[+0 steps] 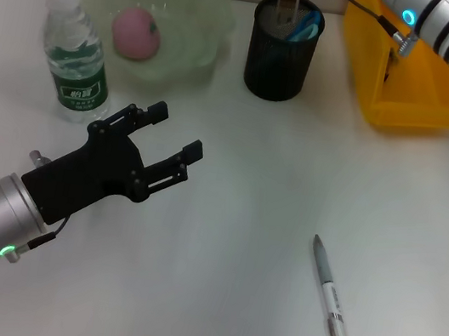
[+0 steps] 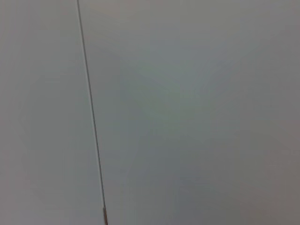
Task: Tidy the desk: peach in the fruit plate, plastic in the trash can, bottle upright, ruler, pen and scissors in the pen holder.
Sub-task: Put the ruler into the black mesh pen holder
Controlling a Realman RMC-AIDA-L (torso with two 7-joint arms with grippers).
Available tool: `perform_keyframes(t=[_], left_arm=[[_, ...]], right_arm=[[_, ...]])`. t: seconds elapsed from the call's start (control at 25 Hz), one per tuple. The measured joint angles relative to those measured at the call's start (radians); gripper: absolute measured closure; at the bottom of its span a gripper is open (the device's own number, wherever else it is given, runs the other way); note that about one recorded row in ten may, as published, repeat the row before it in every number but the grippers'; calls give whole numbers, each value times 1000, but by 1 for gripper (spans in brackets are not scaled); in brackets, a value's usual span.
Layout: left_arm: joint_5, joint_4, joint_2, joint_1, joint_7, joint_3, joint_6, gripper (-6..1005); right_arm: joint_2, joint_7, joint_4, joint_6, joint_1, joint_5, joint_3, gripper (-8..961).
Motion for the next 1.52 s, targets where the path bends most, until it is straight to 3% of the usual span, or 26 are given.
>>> perform_keyframes(t=[1.12,1.32,1.44,1.52], left_arm=[[2,0,0,-2,0,1,5,215],[2,0,0,-3,0,1,5,215],[2,0,0,-3,0,1,5,215],[2,0,0,-3,0,1,5,215]], right_arm=[[1,-28,-8,52,18,3,-23,549],[1,-28,-7,49,18,3,-29,323],[1,-28,-7,43,17,3,-29,322],[1,-28,-7,41,16,4,-29,250]])
